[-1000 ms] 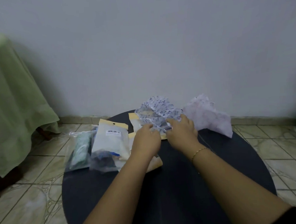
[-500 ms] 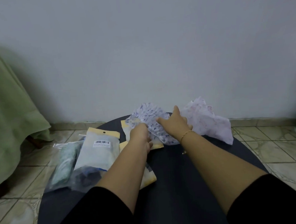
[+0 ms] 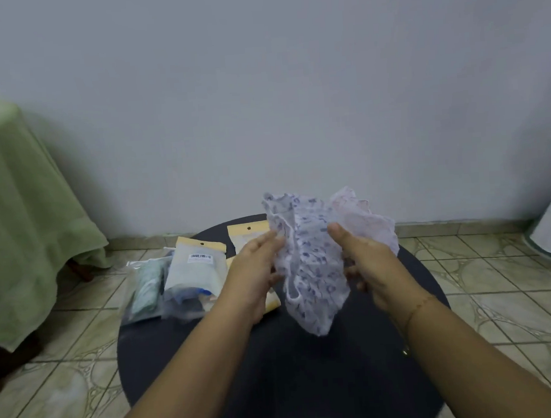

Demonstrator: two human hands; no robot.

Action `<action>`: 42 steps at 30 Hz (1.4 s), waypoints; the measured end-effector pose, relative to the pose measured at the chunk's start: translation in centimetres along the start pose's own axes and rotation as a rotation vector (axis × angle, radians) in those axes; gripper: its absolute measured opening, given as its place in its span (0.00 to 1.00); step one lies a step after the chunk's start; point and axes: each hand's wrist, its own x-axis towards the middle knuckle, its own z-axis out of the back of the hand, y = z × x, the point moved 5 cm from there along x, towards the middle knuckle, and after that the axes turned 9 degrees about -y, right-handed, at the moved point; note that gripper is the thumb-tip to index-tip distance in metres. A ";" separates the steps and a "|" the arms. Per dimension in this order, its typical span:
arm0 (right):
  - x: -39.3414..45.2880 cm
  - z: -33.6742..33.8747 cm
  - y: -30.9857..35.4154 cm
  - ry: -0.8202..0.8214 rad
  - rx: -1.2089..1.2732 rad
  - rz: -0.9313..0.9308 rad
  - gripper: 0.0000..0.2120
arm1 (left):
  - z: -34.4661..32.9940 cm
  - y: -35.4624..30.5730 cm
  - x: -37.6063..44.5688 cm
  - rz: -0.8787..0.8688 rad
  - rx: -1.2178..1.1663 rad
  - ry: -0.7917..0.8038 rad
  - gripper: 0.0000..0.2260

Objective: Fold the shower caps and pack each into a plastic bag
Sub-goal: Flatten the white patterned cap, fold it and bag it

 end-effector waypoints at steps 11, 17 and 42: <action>-6.2 3.6 -6.7 -0.033 0.220 -0.102 0.18 | 1.4 7.8 -6.9 0.274 0.050 0.062 0.12; -5.2 6.3 -8.5 -0.146 0.257 -0.179 0.10 | 3.3 7.3 -5.8 0.239 0.041 -0.060 0.14; -3.4 8.9 -10.7 -0.179 -0.217 -0.131 0.25 | 4.0 7.1 -5.5 -0.606 1.051 0.037 0.27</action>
